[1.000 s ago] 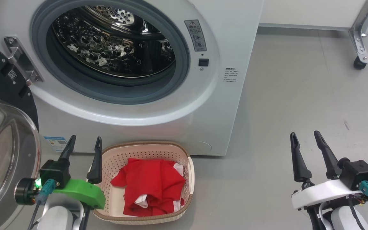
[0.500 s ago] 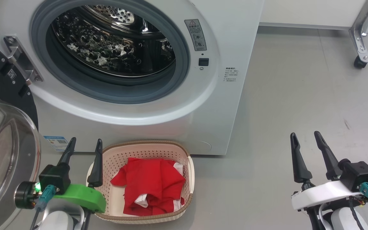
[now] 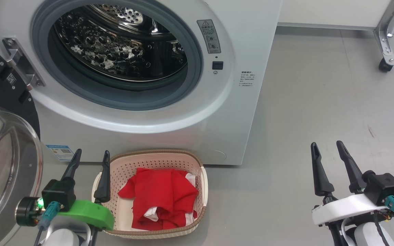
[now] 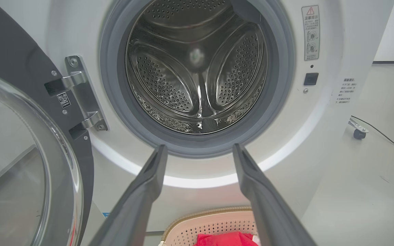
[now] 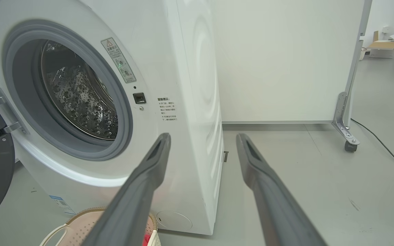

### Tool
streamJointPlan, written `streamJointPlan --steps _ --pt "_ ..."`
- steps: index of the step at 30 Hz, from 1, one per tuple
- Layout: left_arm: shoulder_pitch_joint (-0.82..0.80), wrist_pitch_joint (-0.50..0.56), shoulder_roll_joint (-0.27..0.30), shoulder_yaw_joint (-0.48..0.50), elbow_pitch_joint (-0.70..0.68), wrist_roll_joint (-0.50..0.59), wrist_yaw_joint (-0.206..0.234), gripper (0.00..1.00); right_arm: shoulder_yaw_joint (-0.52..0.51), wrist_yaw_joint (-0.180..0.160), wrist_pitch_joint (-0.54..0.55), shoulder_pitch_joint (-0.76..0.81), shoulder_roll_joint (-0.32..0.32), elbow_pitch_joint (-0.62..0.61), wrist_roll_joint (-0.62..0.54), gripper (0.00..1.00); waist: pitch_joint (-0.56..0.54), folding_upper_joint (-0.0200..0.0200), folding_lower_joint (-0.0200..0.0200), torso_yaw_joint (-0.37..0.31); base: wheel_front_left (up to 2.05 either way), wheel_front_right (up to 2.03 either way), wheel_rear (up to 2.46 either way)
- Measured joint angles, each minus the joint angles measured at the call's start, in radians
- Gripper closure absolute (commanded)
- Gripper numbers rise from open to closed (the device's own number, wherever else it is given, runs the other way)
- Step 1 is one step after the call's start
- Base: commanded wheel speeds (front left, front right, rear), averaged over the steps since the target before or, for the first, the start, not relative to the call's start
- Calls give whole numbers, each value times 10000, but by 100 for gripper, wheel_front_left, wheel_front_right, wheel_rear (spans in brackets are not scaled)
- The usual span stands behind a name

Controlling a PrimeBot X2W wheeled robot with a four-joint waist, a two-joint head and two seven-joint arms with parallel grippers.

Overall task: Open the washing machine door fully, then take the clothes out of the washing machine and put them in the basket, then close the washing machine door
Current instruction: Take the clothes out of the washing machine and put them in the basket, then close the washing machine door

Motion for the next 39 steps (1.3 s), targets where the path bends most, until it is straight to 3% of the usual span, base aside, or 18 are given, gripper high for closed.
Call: streamJointPlan --steps 39 --pt "215 0 -8 -192 -247 0 31 0 4 0 0 2 0 0 0 0 -26 0 0 -25 -21 21 0"
